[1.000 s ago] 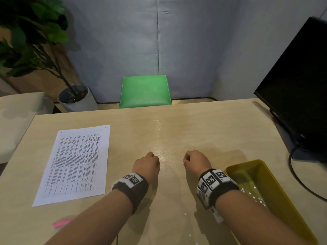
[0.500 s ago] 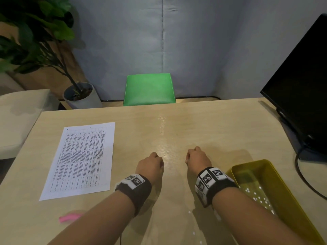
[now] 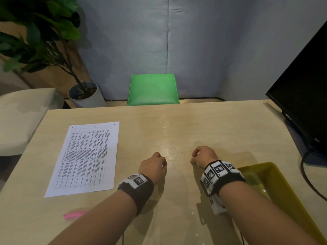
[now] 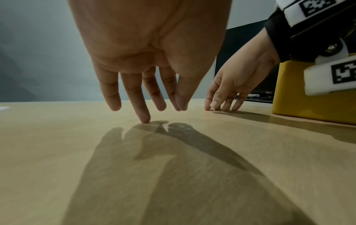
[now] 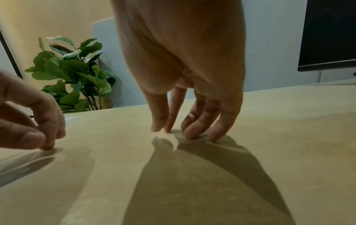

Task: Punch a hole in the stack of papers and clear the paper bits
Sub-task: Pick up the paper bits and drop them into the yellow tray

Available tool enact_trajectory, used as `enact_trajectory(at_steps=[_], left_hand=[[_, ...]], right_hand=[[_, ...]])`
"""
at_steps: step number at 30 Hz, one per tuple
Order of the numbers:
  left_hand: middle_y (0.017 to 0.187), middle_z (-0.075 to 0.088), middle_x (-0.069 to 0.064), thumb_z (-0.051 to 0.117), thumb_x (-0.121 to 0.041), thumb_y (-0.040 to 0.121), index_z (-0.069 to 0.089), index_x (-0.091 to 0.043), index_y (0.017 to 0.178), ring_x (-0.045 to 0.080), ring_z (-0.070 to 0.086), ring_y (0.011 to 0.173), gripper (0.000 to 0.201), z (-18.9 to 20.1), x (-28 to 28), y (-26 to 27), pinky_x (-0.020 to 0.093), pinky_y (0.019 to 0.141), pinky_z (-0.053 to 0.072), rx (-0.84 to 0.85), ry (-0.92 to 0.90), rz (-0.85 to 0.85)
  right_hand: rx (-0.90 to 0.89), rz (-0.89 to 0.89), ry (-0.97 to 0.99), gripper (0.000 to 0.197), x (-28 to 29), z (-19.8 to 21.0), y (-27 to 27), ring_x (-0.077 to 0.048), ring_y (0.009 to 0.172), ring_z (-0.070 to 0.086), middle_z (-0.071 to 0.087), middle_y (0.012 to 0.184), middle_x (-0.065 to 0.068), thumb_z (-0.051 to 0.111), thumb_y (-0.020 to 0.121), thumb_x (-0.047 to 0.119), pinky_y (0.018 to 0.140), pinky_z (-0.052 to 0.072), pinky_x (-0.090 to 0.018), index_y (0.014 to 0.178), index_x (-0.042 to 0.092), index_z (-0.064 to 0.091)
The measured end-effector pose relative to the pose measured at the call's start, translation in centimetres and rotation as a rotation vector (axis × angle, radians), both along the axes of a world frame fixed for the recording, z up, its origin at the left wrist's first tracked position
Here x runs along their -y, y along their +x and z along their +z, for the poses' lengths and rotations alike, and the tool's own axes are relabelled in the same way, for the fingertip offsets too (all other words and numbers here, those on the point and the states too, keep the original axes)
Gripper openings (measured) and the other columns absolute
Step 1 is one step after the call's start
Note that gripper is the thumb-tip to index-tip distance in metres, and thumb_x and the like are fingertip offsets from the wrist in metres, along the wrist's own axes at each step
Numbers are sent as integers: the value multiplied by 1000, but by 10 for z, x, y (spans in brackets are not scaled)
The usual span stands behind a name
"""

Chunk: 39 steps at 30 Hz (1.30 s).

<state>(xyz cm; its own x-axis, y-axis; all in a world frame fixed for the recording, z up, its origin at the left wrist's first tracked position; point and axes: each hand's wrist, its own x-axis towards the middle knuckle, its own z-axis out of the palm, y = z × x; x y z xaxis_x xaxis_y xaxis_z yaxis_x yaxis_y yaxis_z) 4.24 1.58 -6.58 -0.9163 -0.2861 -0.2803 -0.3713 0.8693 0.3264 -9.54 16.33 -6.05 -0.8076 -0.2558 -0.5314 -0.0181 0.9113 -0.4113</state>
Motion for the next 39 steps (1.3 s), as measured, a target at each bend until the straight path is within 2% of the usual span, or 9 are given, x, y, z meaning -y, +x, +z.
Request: enact_trajectory(at_steps=[2, 5, 8, 12, 18, 23, 28, 32, 39], left_hand=[[117, 52, -1, 48, -28, 94, 65, -20, 105, 22, 63, 94, 22, 1, 1, -1, 31, 77, 48, -4, 7, 9], [117, 53, -2, 48, -28, 94, 65, -20, 104, 21, 62, 95, 21, 4, 0, -4, 30, 78, 48, -16, 15, 18], [116, 54, -4, 48, -29, 94, 65, -23, 102, 18, 60, 98, 20, 10, -3, -7, 31, 80, 48, -42, 25, 29], [114, 56, -4, 49, -31, 94, 66, -23, 100, 18, 58, 100, 20, 21, -8, -13, 34, 81, 50, -96, 65, 31], [107, 58, -6, 51, -35, 94, 64, -24, 98, 15, 59, 97, 19, 53, -26, -25, 32, 79, 49, -203, 133, 14], [104, 58, -5, 53, -36, 92, 64, -23, 95, 15, 60, 94, 17, 86, -68, -39, 29, 74, 44, -252, 191, -135], [105, 57, -6, 53, -37, 92, 64, -25, 95, 15, 58, 95, 16, 103, -128, -52, 27, 71, 42, -260, 187, -334], [104, 58, -5, 52, -36, 93, 62, -25, 96, 16, 56, 92, 15, 98, -168, -63, 25, 70, 36, -215, 157, -437], [104, 67, 4, 50, -26, 91, 65, -20, 100, 26, 62, 92, 18, 76, -197, -80, 35, 75, 49, 21, -21, -514]], right_hand=[[7, -11, -6, 9, -3, 3, 0, -22, 94, 66, 72, 100, -4, 66, 83, 10, 72, 48, -25, 88, 13, 73], [12, -6, -8, 14, -9, 7, 0, -21, 93, 65, 73, 100, -5, 60, 86, 10, 73, 47, -25, 88, 12, 74], [27, 28, -35, 15, -16, 11, 1, -21, 96, 63, 70, 102, -5, 59, 91, 15, 77, 46, -25, 95, 9, 72], [-3, 55, -78, 17, -21, 24, 6, -16, 87, 56, 61, 92, -1, 58, 93, 18, 76, 43, -26, 100, 6, 68], [-138, 134, -105, 18, -32, 69, 10, -16, 81, 56, 60, 83, 2, 60, 93, 20, 73, 43, -27, 98, 5, 69], [-147, 142, -55, 18, -75, 111, 10, -18, 95, 63, 70, 99, -2, 63, 90, 20, 89, 51, -31, 99, 8, 72], [-101, 58, 38, 15, -141, 128, 16, -17, 97, 62, 69, 98, -1, 65, 88, 21, 89, 49, -30, 99, 15, 72], [-91, -24, 65, 13, -182, 120, 20, -17, 96, 64, 71, 96, -2, 66, 86, 20, 87, 49, -30, 95, 14, 73], [-84, -82, 40, 13, -217, 95, 27, -18, 95, 65, 70, 93, -3, 64, 87, 14, 86, 52, -30, 94, 11, 75]])
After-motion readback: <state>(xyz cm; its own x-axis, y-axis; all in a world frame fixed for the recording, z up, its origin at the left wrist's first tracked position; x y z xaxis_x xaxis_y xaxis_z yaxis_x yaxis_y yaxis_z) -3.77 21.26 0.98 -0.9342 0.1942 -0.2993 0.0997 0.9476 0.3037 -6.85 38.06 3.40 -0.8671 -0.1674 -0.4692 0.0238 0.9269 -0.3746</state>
